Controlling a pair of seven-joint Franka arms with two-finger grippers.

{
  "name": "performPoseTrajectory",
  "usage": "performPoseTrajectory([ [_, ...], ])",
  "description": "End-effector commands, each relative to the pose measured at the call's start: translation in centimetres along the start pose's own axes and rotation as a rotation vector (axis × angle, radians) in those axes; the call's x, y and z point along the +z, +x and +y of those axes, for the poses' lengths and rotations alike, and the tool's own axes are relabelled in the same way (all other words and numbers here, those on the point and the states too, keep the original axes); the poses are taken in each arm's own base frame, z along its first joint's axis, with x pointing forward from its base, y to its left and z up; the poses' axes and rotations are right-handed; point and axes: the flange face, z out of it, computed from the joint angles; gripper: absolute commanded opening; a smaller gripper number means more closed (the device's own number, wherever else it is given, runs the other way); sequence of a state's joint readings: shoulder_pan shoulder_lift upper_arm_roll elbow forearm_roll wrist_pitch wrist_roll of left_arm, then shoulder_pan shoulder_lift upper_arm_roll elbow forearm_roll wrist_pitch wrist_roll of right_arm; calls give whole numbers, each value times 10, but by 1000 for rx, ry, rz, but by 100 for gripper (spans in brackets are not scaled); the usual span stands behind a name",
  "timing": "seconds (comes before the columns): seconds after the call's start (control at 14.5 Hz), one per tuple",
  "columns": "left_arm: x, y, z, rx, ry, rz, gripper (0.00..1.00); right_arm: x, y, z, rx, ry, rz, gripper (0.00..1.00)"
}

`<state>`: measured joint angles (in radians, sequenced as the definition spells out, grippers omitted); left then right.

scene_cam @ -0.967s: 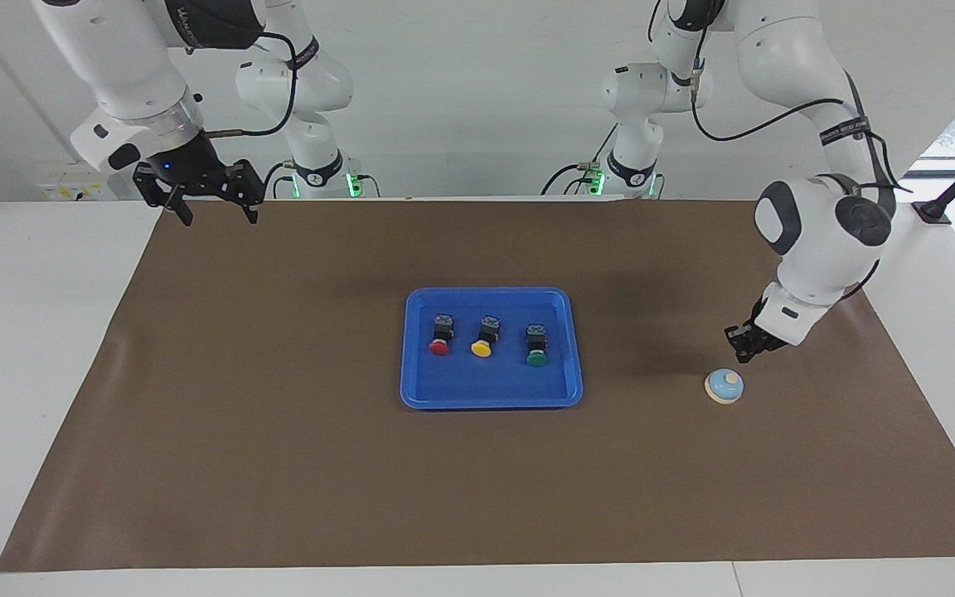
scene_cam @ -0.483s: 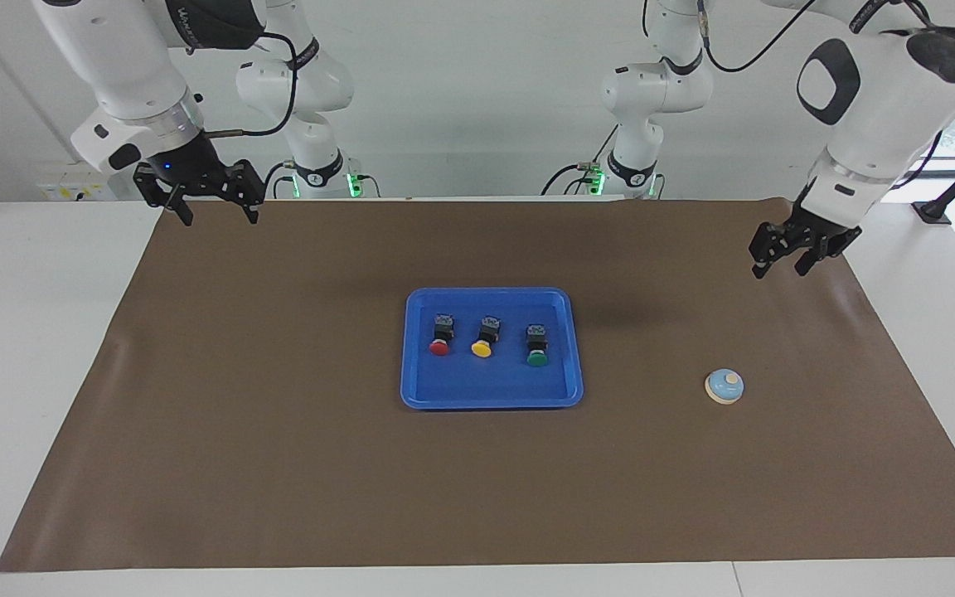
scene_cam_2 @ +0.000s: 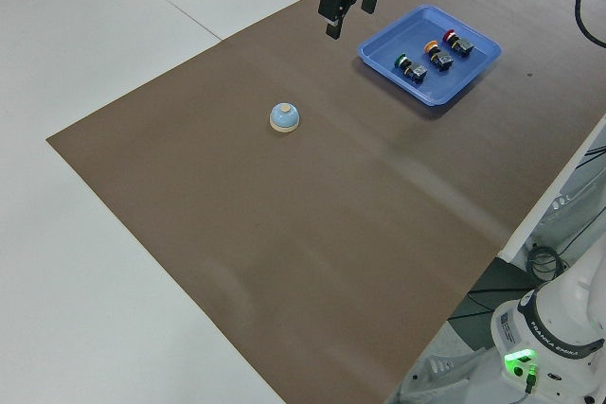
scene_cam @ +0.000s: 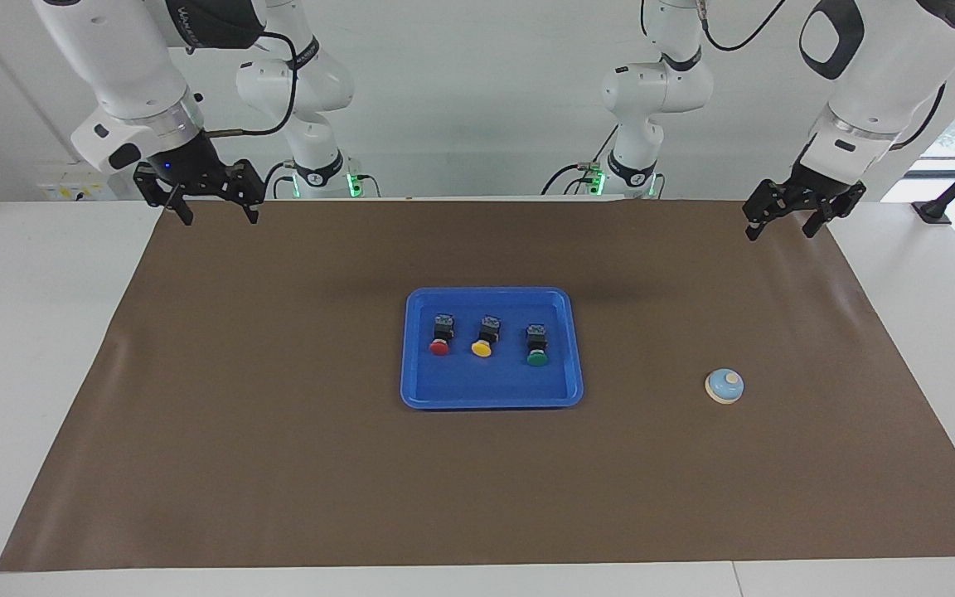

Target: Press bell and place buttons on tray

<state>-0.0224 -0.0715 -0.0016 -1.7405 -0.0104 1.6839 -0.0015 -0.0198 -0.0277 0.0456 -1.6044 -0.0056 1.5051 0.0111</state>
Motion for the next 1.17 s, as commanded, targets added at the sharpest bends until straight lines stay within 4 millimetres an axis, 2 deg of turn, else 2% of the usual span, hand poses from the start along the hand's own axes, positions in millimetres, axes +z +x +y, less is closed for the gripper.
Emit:
performPoseTrajectory([
  [0.0,1,5,12,20,9,-36,100,-1,-5,4,6,16,2,100],
  [0.21,7,-1,14,24,9,-52,100,-1,-5,4,6,16,2,100],
  [1.1,2,-3,15,21,9,-47,100,-1,-5,4,6,16,2,100],
])
